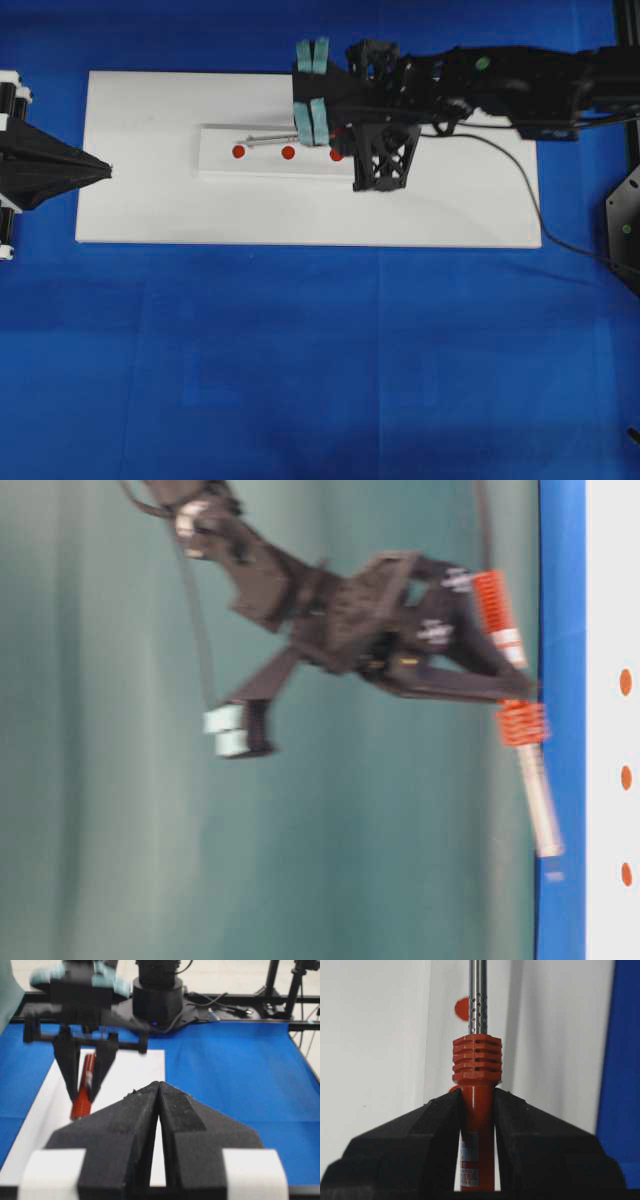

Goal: Touch the tip of the soldering iron to the mark.
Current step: 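Raise the iron tip and shift it rightward above the strip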

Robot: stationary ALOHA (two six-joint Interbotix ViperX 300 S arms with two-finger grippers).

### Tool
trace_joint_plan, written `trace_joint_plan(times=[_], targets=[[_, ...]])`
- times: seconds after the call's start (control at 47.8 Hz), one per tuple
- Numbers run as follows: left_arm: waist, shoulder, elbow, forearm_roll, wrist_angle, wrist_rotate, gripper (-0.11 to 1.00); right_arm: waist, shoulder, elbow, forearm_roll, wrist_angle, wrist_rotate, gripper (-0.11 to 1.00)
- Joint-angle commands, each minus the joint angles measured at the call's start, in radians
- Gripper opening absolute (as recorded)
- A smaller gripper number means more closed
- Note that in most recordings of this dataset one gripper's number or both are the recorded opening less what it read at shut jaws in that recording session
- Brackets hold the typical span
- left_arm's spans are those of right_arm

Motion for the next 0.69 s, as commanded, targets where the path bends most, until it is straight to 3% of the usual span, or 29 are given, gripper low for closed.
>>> trace_joint_plan(times=[0.0,0.251,0.669], targets=[[-0.002,0.003,-0.012,0.002,-0.006,-0.002,0.00,-0.002,-0.064,-0.044,-0.011,0.028,-0.002,0.06],[-0.002,0.003,-0.012,0.002,-0.006,-0.002,0.00,-0.002,-0.114,-0.086,-0.052,0.075,0.002,0.06],[-0.002,0.003,-0.012,0.002,-0.006,-0.002,0.00,-0.006,-0.130,-0.054,-0.052,0.087,0.005,0.06]])
